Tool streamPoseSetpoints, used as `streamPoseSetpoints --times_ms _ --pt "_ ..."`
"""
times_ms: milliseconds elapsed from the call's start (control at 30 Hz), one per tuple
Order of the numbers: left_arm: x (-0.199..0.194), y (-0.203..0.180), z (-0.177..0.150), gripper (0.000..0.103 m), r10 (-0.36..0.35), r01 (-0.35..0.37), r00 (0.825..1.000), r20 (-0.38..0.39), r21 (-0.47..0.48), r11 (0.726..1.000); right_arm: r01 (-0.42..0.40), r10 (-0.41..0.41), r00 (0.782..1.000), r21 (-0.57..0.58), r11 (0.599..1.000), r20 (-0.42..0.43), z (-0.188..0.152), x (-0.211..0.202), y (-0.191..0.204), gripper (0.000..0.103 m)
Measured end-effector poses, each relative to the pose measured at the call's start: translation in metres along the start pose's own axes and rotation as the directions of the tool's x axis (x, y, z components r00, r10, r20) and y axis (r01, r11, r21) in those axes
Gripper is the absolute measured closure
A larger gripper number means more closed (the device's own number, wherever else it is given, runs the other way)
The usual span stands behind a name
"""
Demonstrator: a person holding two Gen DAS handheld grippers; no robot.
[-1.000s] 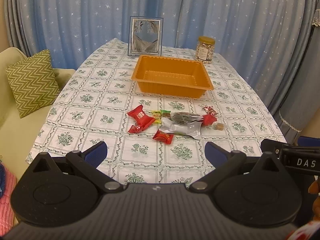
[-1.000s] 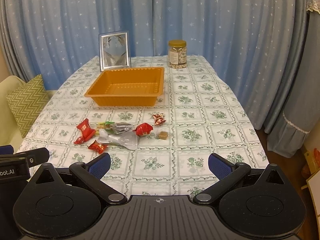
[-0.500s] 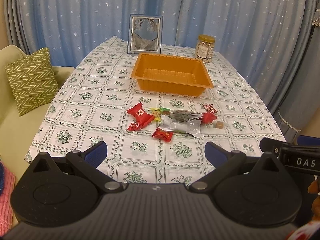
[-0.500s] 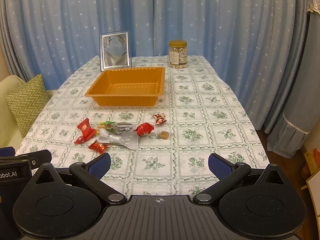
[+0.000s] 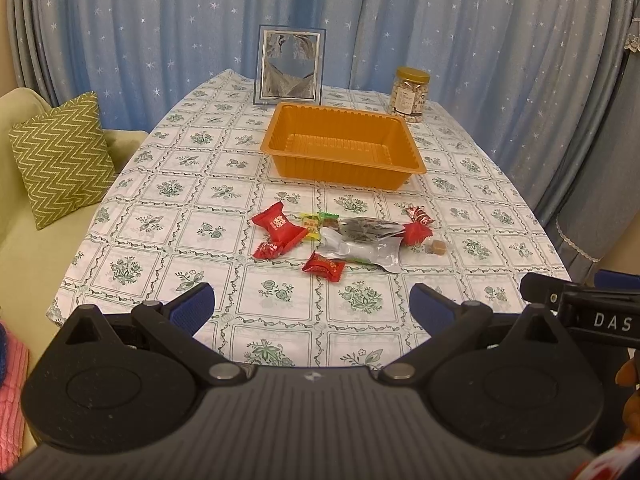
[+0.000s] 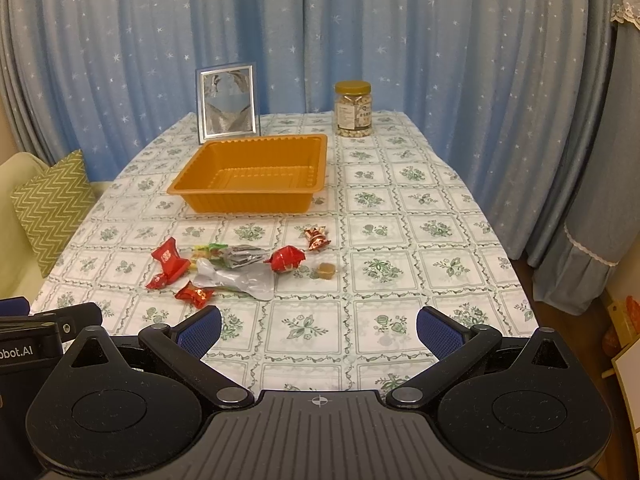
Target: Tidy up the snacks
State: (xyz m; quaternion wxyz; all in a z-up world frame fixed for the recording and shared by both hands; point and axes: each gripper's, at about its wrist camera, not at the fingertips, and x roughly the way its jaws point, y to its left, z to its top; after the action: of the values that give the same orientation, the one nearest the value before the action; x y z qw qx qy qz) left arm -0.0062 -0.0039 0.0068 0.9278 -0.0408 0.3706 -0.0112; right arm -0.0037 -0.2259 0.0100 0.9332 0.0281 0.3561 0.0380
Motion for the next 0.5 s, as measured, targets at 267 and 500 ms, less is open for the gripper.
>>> streamPoseSetpoints --times_ms 267,500 --pt "0.0006 0.0010 -0.0009 0.000 -0.001 0.001 1.000 0.001 0.000 1.000 0.000 0.000 1.000 0.001 1.000 0.000 -0.0004 0.0002 -0.0003 0.000" --pt "0.0008 0.0009 -0.0007 0.000 -0.002 0.002 1.000 0.001 0.001 1.000 0.001 -0.001 1.000 -0.001 1.000 0.001 -0.0004 0.0004 -0.0003 0.000"
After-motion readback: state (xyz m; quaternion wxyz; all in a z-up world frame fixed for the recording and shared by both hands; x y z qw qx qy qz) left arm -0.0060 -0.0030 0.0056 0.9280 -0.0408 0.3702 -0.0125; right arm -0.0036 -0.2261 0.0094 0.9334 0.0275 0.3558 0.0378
